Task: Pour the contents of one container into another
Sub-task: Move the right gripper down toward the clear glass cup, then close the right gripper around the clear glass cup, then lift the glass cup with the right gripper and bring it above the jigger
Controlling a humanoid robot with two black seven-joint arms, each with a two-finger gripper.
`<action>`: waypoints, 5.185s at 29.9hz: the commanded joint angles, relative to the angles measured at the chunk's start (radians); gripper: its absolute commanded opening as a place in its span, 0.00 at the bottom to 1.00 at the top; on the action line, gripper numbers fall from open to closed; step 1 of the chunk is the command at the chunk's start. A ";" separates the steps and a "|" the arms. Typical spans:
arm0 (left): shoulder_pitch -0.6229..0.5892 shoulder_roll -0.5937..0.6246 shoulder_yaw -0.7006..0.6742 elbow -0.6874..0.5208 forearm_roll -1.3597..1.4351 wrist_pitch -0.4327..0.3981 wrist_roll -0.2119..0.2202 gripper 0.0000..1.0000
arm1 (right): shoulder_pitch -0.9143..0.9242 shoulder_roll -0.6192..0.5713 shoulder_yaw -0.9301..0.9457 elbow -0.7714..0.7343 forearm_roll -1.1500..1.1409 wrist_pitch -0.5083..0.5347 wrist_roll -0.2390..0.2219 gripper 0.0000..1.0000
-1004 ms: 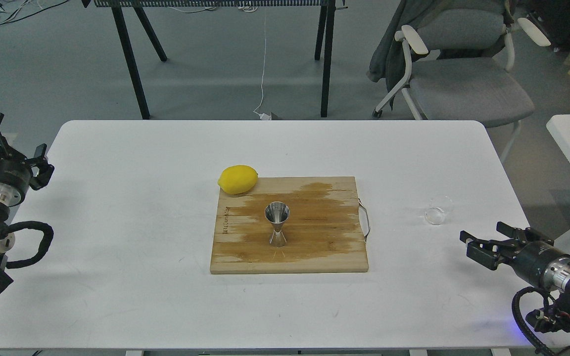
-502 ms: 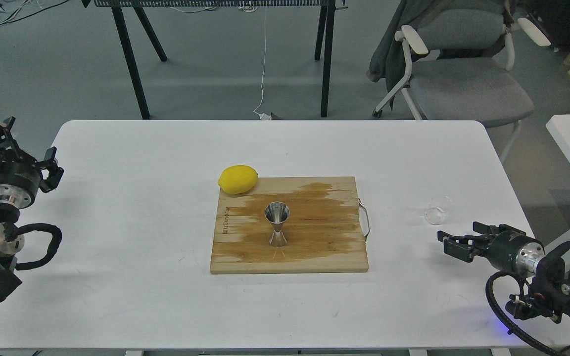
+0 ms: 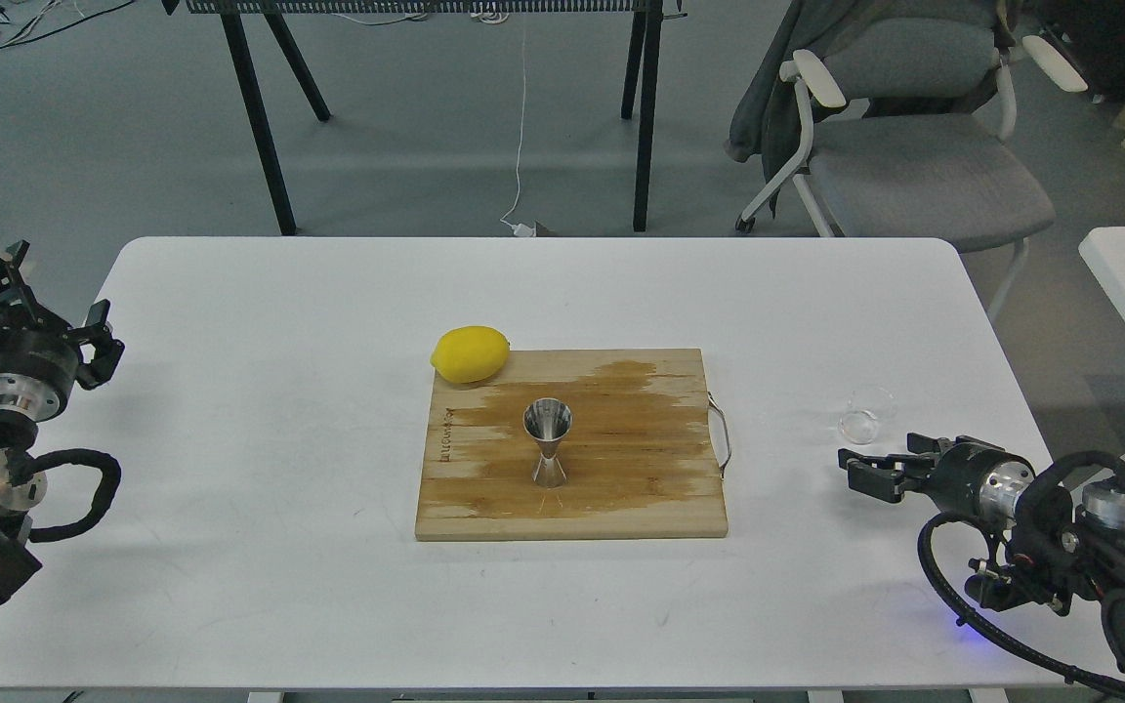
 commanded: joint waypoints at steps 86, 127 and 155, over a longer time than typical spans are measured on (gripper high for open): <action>0.020 -0.049 0.000 0.001 -0.002 0.000 0.000 1.00 | 0.355 0.110 -0.170 0.397 -0.752 0.050 -0.020 0.26; 0.013 -0.095 0.001 0.008 0.000 0.000 0.000 1.00 | 0.477 0.248 -0.529 0.425 -1.093 0.099 -0.049 0.26; 0.009 -0.089 0.001 0.008 0.000 0.000 0.000 1.00 | 0.503 0.246 -0.589 0.425 -1.225 0.162 -0.049 0.25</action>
